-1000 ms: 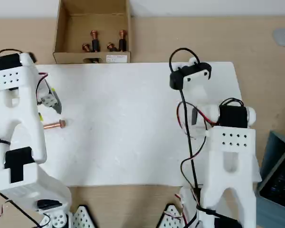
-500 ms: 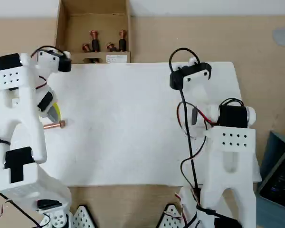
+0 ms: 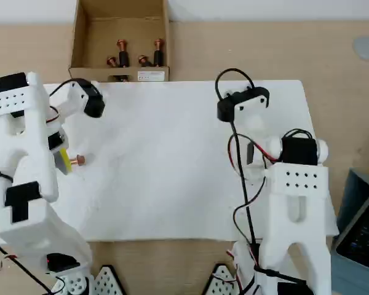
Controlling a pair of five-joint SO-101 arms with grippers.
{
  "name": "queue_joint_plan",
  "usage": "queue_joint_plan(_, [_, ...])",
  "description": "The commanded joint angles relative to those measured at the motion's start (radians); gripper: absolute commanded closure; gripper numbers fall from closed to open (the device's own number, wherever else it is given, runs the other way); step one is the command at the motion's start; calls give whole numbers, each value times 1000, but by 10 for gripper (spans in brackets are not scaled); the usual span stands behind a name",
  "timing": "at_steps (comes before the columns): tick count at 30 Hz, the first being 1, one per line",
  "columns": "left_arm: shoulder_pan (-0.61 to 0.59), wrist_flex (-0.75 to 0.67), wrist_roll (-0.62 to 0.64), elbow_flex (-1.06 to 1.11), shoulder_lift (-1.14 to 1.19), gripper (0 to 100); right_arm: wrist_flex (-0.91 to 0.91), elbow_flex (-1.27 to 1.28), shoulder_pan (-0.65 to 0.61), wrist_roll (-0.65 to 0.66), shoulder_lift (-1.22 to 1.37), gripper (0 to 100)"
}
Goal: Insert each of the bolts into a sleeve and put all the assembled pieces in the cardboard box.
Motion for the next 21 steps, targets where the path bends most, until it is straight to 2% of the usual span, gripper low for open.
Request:
queue_joint_plan(1, [-15,9,-49,-58,28,839,-3,-4,-13,8,-25,988])
queue_joint_plan(6, [-15,9,-97,-123,111,863,-6,-4,-13,5,-25,988])
queue_joint_plan(21, [6,9,-95,-324,406,862,-6,-4,-13,3,-25,988])
